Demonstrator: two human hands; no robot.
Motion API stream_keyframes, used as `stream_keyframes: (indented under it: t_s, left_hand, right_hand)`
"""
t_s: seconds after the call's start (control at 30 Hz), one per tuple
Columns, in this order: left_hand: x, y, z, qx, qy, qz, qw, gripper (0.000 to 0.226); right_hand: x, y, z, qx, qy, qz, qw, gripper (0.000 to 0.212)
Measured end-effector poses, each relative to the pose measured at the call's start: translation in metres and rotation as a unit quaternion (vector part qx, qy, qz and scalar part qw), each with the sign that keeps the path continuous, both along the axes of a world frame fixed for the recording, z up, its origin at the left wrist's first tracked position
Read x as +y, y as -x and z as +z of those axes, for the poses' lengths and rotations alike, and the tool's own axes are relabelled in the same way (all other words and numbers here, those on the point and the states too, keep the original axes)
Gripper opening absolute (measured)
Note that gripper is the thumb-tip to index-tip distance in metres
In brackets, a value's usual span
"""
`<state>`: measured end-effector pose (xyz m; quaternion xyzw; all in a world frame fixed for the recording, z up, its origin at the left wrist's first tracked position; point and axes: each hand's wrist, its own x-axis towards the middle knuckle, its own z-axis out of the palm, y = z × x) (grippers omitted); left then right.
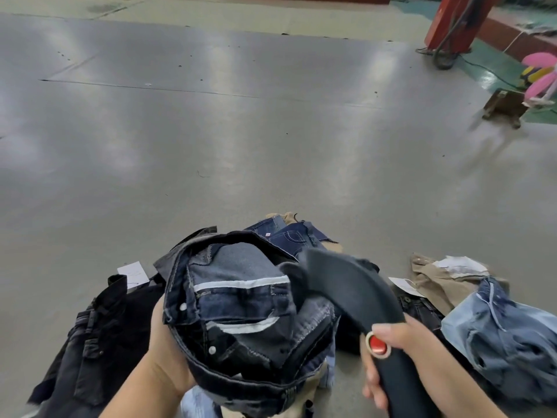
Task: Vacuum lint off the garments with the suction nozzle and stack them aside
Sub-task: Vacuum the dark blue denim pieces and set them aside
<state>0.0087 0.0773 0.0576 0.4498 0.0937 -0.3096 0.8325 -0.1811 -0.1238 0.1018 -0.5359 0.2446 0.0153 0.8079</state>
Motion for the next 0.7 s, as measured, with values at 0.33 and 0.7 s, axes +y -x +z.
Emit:
stream_keyframes:
  t_s: [0.33, 0.7]
  left_hand:
    - [-0.033, 0.0, -0.002, 0.02, 0.073, -0.158, 0.984, 0.044]
    - [-0.038, 0.006, -0.014, 0.099, 0.048, -0.192, 0.975, 0.067]
  right_hand:
    - [0.004, -0.002, -0.006, 0.01, 0.172, 0.109, 0.979, 0.07]
    - [0.026, -0.014, -0.019, -0.03, 0.162, 0.078, 0.983, 0.057]
